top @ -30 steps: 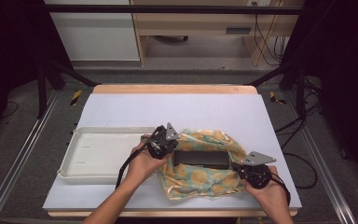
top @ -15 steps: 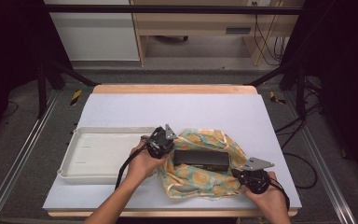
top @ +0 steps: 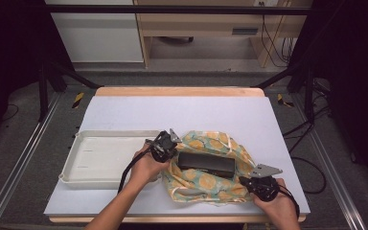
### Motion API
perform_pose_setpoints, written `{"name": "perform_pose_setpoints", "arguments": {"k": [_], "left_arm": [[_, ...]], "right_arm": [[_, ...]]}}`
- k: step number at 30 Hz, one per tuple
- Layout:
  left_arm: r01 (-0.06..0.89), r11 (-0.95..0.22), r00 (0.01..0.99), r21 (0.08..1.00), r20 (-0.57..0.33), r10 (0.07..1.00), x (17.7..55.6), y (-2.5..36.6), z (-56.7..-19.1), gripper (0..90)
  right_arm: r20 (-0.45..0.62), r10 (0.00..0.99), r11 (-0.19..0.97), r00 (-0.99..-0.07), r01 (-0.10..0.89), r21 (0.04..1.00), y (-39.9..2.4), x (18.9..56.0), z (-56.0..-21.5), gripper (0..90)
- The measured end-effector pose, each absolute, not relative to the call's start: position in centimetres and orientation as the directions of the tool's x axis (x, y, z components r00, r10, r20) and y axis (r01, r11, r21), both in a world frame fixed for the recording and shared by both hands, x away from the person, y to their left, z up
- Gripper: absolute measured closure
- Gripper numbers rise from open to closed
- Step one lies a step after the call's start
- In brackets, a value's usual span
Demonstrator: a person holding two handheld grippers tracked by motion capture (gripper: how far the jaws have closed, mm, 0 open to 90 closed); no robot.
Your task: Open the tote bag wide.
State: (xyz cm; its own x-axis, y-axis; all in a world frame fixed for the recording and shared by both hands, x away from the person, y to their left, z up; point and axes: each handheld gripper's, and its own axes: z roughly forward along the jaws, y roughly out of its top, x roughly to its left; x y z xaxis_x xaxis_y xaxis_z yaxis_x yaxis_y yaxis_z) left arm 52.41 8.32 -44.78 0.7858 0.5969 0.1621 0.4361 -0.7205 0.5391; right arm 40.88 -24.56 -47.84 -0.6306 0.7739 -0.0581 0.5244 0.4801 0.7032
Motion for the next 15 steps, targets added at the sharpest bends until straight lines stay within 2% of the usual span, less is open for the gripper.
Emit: {"name": "perform_pose_setpoints", "arguments": {"k": [10,15], "left_arm": [[0.435,-0.735,0.797,0.52,0.157,0.583,51.9,8.7,-44.7,90.0],[0.4,-0.713,0.794,0.576,0.169,0.583,51.0,9.1,-44.0,90.0]], "right_arm": [[-0.054,0.783,0.47,-0.62,0.533,0.704,-25.0,41.2,-47.9,90.0],[-0.053,0.784,0.466,-0.619,0.53,0.709,-25.0,41.3,-47.8,90.0]]}}
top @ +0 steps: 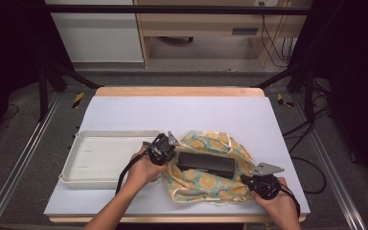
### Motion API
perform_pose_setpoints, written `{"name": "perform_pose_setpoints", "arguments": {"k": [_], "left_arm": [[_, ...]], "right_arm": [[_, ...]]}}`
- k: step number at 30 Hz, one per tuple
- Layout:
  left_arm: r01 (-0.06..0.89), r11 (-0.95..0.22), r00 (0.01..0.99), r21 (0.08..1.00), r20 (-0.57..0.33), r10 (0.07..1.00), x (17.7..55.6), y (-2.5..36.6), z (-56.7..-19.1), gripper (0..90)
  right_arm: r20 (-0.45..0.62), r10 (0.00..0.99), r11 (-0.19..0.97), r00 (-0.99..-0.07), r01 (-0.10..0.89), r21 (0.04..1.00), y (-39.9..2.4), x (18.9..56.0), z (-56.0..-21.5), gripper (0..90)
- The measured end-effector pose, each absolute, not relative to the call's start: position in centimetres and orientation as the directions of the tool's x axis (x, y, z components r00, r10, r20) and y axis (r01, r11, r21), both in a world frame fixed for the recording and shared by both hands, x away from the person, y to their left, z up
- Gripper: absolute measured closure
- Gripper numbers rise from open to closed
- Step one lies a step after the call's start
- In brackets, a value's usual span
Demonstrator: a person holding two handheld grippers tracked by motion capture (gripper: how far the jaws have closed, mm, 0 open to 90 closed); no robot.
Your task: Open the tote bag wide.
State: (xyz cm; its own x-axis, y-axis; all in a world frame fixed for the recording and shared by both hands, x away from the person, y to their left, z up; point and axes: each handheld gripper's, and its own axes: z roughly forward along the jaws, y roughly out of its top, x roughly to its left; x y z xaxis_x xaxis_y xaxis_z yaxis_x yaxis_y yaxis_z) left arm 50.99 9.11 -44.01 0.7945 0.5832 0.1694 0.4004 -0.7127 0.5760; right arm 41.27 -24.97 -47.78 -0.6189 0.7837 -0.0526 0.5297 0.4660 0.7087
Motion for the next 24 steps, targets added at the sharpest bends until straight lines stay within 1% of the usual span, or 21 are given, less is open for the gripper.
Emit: {"name": "perform_pose_setpoints", "arguments": {"k": [2,8,13,18,24], "left_arm": [[0.377,-0.689,0.796,0.619,0.164,0.583,50.3,9.4,-43.3,89.2],[0.333,-0.657,0.81,0.676,0.152,0.566,48.7,9.9,-41.0,88.4],[0.277,-0.637,0.846,0.719,0.132,0.516,46.7,9.7,-39.7,88.5],[0.245,-0.62,0.875,0.745,0.106,0.473,45.1,8.4,-40.0,88.8],[0.227,-0.649,0.896,0.726,0.105,0.431,44.1,6.9,-41.6,89.7]], "right_arm": [[-0.049,0.781,0.457,-0.623,0.516,0.725,-24.8,41.1,-47.6,90.0],[-0.049,0.772,0.441,-0.634,0.478,0.76,-24.4,41.0,-46.7,90.0],[-0.048,0.77,0.427,-0.636,0.458,0.78,-24.4,40.8,-45.9,90.0],[-0.05,0.764,0.424,-0.643,0.442,0.791,-24.3,40.7,-45.2,90.0],[-0.053,0.751,0.44,-0.658,0.438,0.784,-23.9,40.2,-45.0,90.0]]}}
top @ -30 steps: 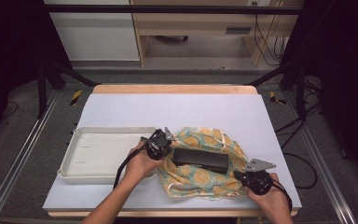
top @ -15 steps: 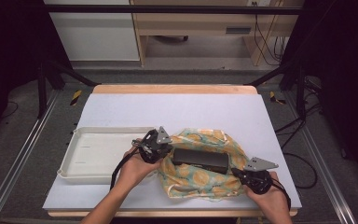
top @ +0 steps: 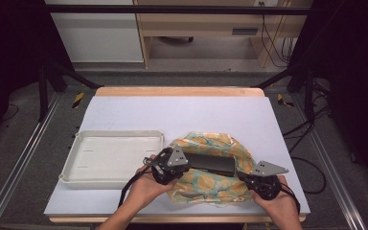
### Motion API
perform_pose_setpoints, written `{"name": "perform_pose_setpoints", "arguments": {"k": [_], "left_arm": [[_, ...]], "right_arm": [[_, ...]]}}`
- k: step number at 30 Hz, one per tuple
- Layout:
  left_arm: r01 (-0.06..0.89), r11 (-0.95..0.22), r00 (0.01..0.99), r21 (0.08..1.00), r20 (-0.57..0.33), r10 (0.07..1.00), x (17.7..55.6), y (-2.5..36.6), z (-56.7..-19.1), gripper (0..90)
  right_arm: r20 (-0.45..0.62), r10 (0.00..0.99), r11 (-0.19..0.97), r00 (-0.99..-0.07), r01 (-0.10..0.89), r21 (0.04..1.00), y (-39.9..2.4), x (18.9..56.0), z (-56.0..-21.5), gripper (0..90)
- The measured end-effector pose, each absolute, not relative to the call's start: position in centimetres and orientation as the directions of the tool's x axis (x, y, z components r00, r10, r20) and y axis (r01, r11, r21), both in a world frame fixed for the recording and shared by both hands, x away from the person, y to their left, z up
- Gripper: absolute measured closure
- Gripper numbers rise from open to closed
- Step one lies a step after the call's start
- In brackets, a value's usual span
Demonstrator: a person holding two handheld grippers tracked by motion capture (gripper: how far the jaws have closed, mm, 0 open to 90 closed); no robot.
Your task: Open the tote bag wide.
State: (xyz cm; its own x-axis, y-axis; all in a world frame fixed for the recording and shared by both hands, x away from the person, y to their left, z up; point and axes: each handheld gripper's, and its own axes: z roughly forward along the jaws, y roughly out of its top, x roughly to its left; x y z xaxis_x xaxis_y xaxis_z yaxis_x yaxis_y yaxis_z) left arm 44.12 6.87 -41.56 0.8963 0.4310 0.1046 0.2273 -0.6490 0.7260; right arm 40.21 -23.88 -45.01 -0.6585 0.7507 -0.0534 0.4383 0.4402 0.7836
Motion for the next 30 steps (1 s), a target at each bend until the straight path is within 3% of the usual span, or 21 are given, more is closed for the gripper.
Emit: {"name": "perform_pose_setpoints", "arguments": {"k": [18,30], "left_arm": [[0.267,-0.705,0.909,0.657,0.07,0.41,43.1,6.1,-46.3,90.0],[0.268,-0.708,0.911,0.653,0.068,0.407,42.8,6.0,-47.0,90.0]], "right_arm": [[-0.034,0.728,0.485,-0.685,0.479,0.732,-24.6,40.7,-47.0,90.0],[-0.089,0.778,0.414,-0.622,0.4,0.817,-24.5,42.9,-43.2,90.0]]}}
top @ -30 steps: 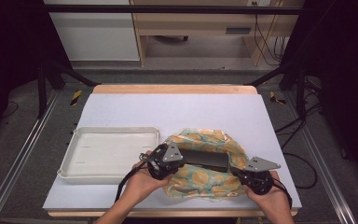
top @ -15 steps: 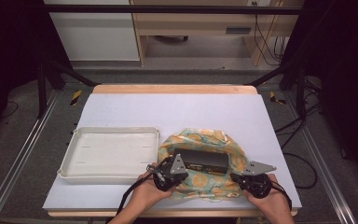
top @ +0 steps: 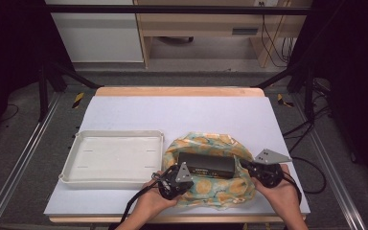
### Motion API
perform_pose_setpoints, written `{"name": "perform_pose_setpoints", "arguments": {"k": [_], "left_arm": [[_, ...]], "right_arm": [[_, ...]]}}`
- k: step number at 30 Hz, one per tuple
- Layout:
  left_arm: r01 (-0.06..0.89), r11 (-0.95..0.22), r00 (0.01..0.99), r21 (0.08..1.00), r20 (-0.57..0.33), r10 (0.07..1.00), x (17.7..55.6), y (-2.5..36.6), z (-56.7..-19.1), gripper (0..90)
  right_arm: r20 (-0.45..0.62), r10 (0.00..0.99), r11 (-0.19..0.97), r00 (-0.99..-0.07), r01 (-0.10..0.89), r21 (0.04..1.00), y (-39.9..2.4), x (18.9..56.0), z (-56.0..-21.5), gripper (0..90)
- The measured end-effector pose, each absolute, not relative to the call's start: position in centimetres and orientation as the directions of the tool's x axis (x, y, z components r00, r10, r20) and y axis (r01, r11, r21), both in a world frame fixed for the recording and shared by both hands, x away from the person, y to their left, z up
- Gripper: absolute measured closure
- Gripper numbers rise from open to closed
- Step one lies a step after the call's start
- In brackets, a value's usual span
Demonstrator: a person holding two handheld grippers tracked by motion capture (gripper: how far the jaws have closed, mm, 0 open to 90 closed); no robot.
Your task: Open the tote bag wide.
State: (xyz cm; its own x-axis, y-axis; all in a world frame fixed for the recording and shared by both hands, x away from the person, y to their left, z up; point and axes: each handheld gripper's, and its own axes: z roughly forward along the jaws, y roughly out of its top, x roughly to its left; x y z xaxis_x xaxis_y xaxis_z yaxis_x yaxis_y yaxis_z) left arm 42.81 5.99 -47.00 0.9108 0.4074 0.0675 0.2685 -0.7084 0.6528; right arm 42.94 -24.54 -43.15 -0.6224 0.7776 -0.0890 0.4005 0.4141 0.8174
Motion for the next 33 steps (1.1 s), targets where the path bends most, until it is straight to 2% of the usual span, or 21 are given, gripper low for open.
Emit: {"name": "perform_pose_setpoints", "arguments": {"k": [6,11,20,26,33], "left_arm": [[0.268,-0.709,0.912,0.653,0.064,0.404,42.8,5.9,-47.1,90.0],[0.267,-0.708,0.915,0.654,0.06,0.4,42.7,5.8,-47.2,90.0],[0.257,-0.71,0.917,0.656,0.066,0.392,42.3,5.2,-47.2,90.0],[0.256,-0.71,0.919,0.656,0.063,0.389,42.3,5.3,-47.3,90.0],[0.257,-0.71,0.917,0.656,0.066,0.393,42.3,5.3,-47.3,90.0]], "right_arm": [[-0.047,0.801,0.388,-0.596,0.459,0.799,-24.1,47.0,-44.2,90.0],[-0.033,0.795,0.434,-0.606,0.529,0.729,-23.6,49.6,-46.2,90.0],[-0.04,0.811,0.441,-0.584,0.565,0.697,-23.9,51.7,-47.3,90.0],[-0.046,0.826,0.406,-0.562,0.535,0.741,-24.1,50.2,-45.8,90.0],[-0.078,0.838,0.395,-0.54,0.502,0.769,-24.4,45.4,-44.0,90.0]]}}
